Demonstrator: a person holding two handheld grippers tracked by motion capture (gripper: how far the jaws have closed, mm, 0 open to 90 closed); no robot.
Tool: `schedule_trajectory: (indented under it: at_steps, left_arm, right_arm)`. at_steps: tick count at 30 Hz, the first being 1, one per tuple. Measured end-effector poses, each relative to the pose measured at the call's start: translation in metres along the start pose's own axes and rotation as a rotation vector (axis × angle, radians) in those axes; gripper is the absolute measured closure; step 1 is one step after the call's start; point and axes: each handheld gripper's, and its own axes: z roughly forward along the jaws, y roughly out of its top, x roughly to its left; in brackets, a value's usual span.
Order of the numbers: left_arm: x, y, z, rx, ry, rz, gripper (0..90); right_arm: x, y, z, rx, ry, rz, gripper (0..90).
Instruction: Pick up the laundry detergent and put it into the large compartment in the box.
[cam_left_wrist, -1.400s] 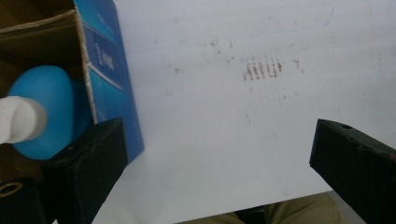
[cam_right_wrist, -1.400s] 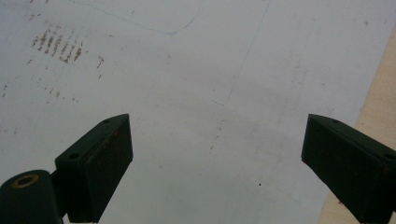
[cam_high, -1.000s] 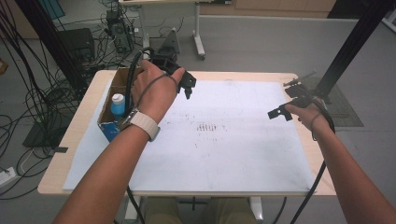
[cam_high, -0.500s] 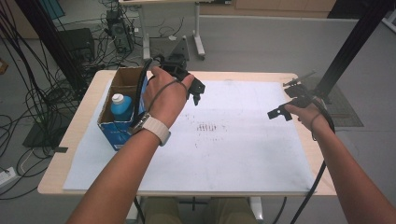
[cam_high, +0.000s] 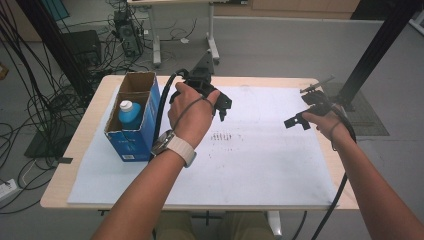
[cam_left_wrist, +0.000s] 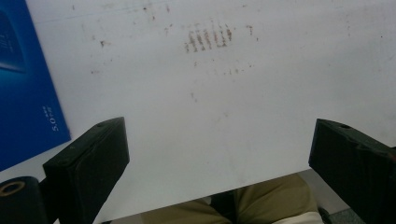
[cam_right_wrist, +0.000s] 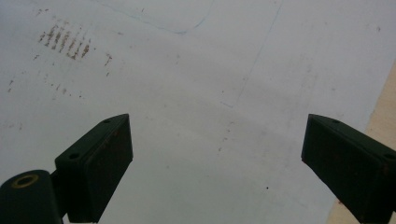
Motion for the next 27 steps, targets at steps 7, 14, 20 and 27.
schedule_trajectory:
  at_steps: [7,14,20,27]
  left_arm:
    - [-0.006,0.001,0.007,0.007,0.000,-0.021,5.3]
    - [-0.010,-0.002,0.018,0.008,-0.012,-0.024,5.2]
    - [-0.011,-0.005,0.027,0.005,-0.027,-0.033,5.3]
    - [-0.013,-0.005,0.028,-0.002,-0.024,-0.032,5.2]
  right_arm:
    - [0.000,0.000,0.000,-0.004,0.001,0.000,8.7]
    - [0.000,-0.002,-0.001,-0.008,0.003,0.001,8.7]
    - [-0.003,-0.005,-0.003,-0.016,0.001,0.008,8.7]
    - [-0.004,-0.006,0.000,-0.015,0.006,0.012,8.7]
